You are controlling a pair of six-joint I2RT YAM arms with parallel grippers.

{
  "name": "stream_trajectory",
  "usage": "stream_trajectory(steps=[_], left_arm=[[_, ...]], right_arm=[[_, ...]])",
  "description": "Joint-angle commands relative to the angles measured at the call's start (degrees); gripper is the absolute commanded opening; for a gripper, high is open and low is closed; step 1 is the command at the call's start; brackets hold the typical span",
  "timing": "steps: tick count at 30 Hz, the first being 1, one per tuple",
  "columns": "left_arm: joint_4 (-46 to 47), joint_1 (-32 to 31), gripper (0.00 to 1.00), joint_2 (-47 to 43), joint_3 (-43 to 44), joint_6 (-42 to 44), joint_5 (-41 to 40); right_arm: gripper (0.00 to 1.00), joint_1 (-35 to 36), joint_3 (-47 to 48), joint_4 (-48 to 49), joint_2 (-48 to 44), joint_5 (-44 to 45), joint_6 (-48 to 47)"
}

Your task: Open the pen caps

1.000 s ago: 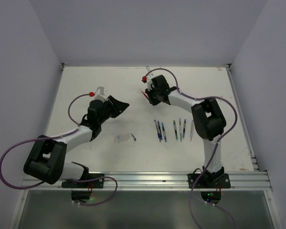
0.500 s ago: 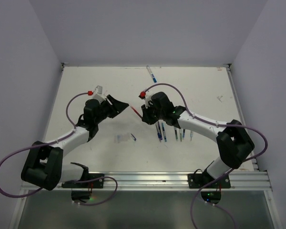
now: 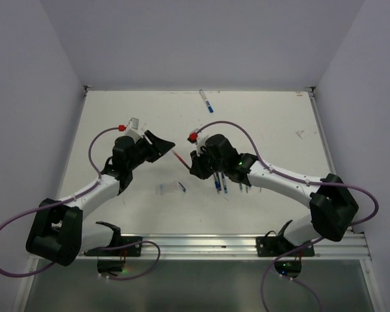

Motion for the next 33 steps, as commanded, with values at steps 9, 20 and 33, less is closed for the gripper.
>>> stream_trajectory(steps=[9, 20, 33], left_arm=[[-0.1, -0.2, 0.51, -0.4, -0.8, 1.3, 1.4], [1.8, -1.7, 0.49, 0.1, -0.7, -0.2, 1.6], [8.0, -1.7, 0.00, 0.9, -3.7, -2.8, 5.0]], right_arm=[[0.00, 1.5, -1.2, 1.2, -5.8, 3.3, 1.4], [0.00, 2.7, -0.1, 2.9, -3.7, 2.5, 2.2], [0.33, 3.1, 3.2, 4.3, 0.6, 4.3, 3.3]])
